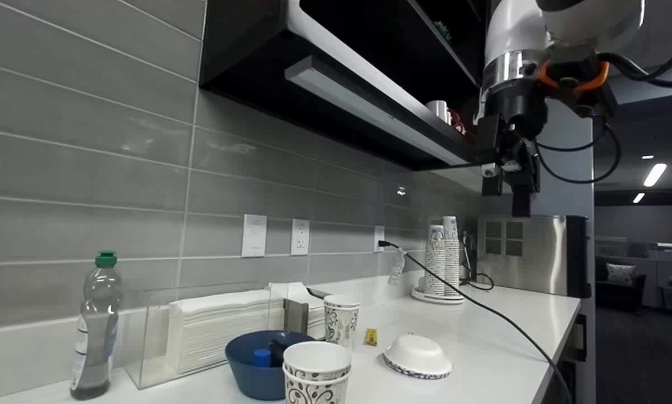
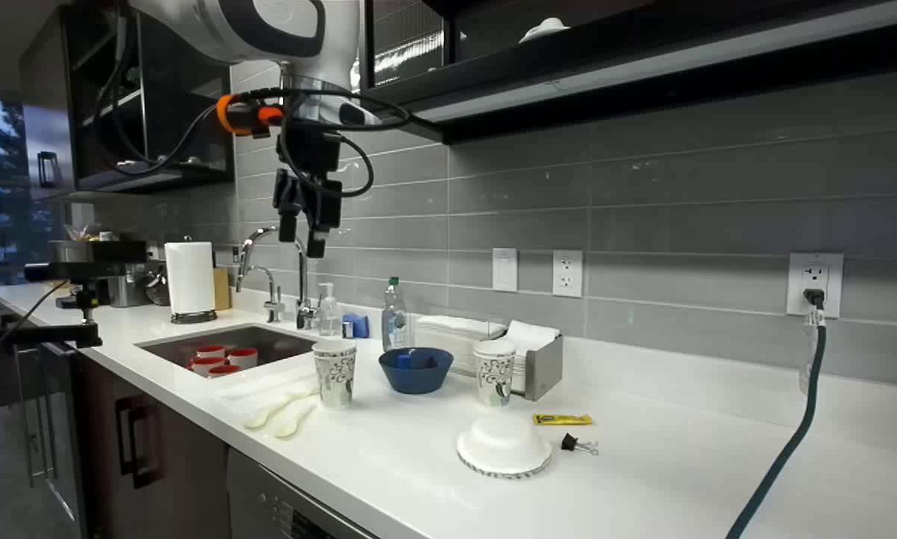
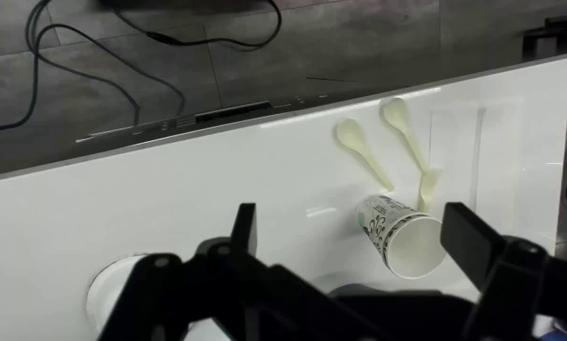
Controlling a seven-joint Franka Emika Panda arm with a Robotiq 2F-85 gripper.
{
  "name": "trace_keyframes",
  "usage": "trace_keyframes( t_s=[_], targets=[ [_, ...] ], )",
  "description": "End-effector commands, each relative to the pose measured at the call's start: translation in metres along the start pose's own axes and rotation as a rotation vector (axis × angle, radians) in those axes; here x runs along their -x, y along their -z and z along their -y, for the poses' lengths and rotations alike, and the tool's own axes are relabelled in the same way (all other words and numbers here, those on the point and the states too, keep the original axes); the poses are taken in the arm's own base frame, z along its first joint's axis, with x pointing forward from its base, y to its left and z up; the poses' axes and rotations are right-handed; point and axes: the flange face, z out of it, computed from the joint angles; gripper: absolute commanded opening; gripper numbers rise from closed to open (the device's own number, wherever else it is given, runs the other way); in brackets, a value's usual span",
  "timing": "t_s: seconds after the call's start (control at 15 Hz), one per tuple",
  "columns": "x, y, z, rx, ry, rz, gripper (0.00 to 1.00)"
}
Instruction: Pick up the small black object on the right and put it on the blue block inside the blue bowl
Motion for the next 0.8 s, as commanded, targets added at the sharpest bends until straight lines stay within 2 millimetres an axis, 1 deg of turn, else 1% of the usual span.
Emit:
trace_keyframes(
  t_s=[0.0,0.07,0.2,0.4,0.47,0.67,0.73],
  targets=[
    [0.0,0.0,0.0,0.0,0.0,0.001,1.0],
    [0.0,0.0,0.0,0.0,0.0,0.001,1.0],
    [-0.024,-0.004,-0.024,-0.054,-0.069,-0.031,1.0],
    [-0.068,-0.022,-0.074,-0.077,-0.206,-0.134,1.0],
    [-0.084,-0.03,-0.094,-0.078,-0.259,-0.157,1.0],
    [-0.119,-0.049,-0.142,-0.074,-0.392,-0.208,1.0],
    [-0.127,-0.054,-0.153,-0.074,-0.431,-0.213,1.0]
  ],
)
